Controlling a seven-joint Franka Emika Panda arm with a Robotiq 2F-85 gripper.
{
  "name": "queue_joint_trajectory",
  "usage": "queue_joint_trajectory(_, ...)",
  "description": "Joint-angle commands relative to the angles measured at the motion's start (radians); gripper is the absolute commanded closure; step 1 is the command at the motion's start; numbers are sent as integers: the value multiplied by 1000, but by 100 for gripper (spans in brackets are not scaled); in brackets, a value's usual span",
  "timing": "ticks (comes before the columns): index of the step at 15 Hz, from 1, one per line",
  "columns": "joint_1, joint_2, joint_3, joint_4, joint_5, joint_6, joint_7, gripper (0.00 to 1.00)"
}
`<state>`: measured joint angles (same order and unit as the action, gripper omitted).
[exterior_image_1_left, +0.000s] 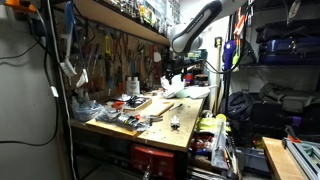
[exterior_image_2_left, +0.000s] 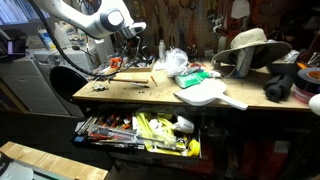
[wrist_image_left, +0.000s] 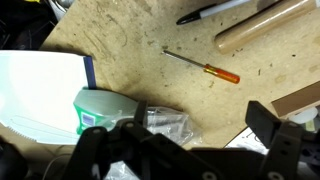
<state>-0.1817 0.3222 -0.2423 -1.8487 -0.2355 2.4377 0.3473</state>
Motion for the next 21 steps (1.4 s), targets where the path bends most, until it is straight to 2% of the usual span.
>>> queue_joint_trajectory(1,11,-1,-12,0,8,-1,-10,0)
queue_joint_trajectory(3,17,-1,-20,-1,-23,-5,-18,0)
queue_joint_trajectory(4,12,3,-10,4,-31,-23,-78,0)
queue_joint_trajectory(5,-7,0,20,-3,14,-41,-176,0)
queue_joint_trajectory(14,-75,15,73,-28,32,-19,-706,0)
queue_joint_trajectory(21,-144,65,131,17,62,-46,-1128,0)
